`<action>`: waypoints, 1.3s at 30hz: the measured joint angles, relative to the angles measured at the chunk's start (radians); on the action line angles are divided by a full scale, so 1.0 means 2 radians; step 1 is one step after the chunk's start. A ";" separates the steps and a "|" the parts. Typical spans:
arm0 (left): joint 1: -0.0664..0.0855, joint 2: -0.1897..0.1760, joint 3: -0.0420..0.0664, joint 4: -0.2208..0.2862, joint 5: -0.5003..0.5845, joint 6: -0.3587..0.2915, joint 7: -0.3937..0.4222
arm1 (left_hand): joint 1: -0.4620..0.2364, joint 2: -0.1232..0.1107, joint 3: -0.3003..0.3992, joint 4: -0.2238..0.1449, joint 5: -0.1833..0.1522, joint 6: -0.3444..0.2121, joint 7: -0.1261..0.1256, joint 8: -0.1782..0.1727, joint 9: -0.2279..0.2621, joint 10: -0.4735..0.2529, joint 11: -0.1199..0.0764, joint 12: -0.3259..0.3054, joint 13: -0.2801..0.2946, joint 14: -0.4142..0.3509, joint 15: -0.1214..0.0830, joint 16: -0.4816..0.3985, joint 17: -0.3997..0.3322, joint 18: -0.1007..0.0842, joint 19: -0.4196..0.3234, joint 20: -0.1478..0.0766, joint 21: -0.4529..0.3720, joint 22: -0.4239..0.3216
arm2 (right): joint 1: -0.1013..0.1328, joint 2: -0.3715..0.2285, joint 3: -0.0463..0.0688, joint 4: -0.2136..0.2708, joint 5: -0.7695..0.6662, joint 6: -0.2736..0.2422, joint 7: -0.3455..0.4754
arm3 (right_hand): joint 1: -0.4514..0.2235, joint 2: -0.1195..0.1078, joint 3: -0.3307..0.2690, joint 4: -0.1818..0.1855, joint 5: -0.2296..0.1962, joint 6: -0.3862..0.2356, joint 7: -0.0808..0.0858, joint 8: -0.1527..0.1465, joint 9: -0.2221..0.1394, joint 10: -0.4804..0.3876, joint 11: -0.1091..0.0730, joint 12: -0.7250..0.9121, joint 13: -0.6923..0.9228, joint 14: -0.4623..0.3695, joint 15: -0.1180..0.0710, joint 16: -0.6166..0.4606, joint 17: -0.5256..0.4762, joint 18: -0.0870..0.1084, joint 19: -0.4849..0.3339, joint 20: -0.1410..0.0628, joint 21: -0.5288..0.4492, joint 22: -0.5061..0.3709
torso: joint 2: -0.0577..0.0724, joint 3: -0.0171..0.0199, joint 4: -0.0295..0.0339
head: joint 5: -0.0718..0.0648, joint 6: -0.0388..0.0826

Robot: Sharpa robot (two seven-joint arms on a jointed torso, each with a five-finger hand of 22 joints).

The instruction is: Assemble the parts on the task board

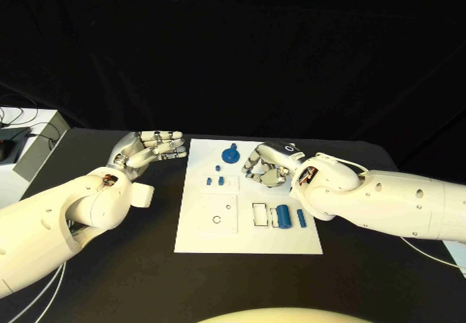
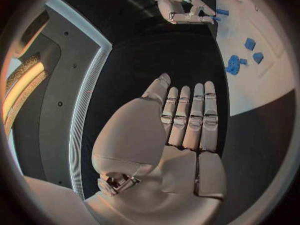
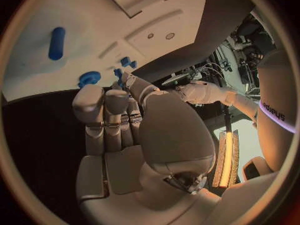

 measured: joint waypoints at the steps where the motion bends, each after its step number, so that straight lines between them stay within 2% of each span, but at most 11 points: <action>1: 0.000 0.000 0.000 0.000 0.000 -0.001 0.000 | 0.000 0.000 0.001 0.001 0.000 0.000 0.000 0.000 0.000 0.000 0.000 0.000 0.000 0.000 0.000 0.000 0.000 0.000 0.000 0.000 0.000 0.000 | -0.003 0.003 0.000 0.001 -0.003 0.000 0.000 | 0.000 0.000 0.000 0.000 0.001 0.000 0.000 0.000 0.000 0.000 0.000 0.000 0.000 0.000 0.000 0.000 0.000 0.000 0.000 0.000 0.000 0.000 | 0.000 0.0000 0.0000 | 0.003 0.000; 2: 0.000 0.001 0.000 0.000 0.000 -0.002 0.000 | 0.000 0.000 0.001 0.001 0.000 0.000 0.000 0.000 0.000 0.000 0.000 0.000 0.000 0.000 0.000 0.000 0.000 0.000 0.000 0.000 0.000 0.000 | -0.005 0.006 -0.001 0.001 -0.005 0.000 0.000 | 0.000 0.000 0.000 0.000 0.002 0.000 0.000 0.000 0.000 0.000 0.000 0.000 0.000 0.000 0.000 0.000 0.000 0.000 0.001 -0.001 0.000 0.000 | 0.000 0.0000 0.0000 | 0.004 -0.001; 10: 0.000 0.004 0.000 -0.001 0.000 -0.007 0.000 | 0.000 0.000 0.001 0.001 0.000 -0.004 0.004 0.000 -0.001 -0.003 0.003 0.000 0.000 -0.004 0.000 0.000 0.000 0.000 -0.002 0.002 0.000 0.000 | -0.037 0.032 -0.002 0.005 -0.036 0.004 -0.001 | 0.000 0.000 0.000 0.000 0.003 0.000 0.000 0.000 0.000 0.000 0.000 -0.001 0.000 0.000 0.000 0.000 -0.001 0.000 0.001 -0.001 -0.002 0.000 | -0.002 -0.0007 0.0003 | 0.021 -0.006; 17: 0.000 0.006 0.000 -0.001 0.000 -0.008 -0.001 | 0.000 0.000 0.001 0.001 0.000 -0.005 0.004 0.000 0.000 -0.003 0.003 0.000 0.000 -0.004 0.000 0.000 0.000 0.000 -0.002 0.002 0.000 0.000 | -0.054 0.049 -0.003 -0.002 -0.057 0.007 -0.007 | 0.000 0.000 0.000 0.000 0.004 0.000 0.000 0.000 0.000 0.000 0.000 -0.001 0.000 0.000 0.000 0.000 -0.004 -0.001 0.001 -0.001 -0.005 0.000 | -0.002 -0.0007 0.0005 | 0.031 -0.010; 30: -0.001 0.005 0.000 -0.001 0.000 -0.009 -0.001 | 0.000 0.000 0.003 0.000 0.000 -0.005 0.004 0.000 0.000 -0.003 0.003 0.000 0.000 -0.004 0.000 0.000 0.000 0.000 -0.002 0.002 0.000 0.000 | -0.062 0.058 -0.001 -0.008 -0.078 0.000 -0.023 | 0.000 0.000 0.002 -0.003 0.008 0.000 0.000 0.000 0.000 0.000 0.000 -0.001 0.000 0.000 0.000 0.000 -0.004 -0.001 0.001 -0.001 -0.005 0.000 | -0.001 -0.0009 0.0003 | 0.047 -0.017; 39: -0.001 0.005 0.000 -0.001 0.000 -0.009 -0.002 | 0.000 0.000 0.004 -0.001 0.000 -0.005 0.004 0.000 0.000 -0.004 0.004 0.000 0.000 -0.004 0.000 0.000 0.000 0.000 -0.003 0.003 0.000 0.000 | -0.064 0.059 -0.002 -0.008 -0.090 -0.008 -0.029 | 0.000 0.000 0.003 -0.004 0.008 0.000 0.000 0.000 0.000 0.000 0.000 -0.001 0.000 0.000 0.000 0.003 -0.006 -0.001 0.001 -0.001 -0.005 0.000 | -0.001 -0.0010 0.0003 | 0.050 -0.018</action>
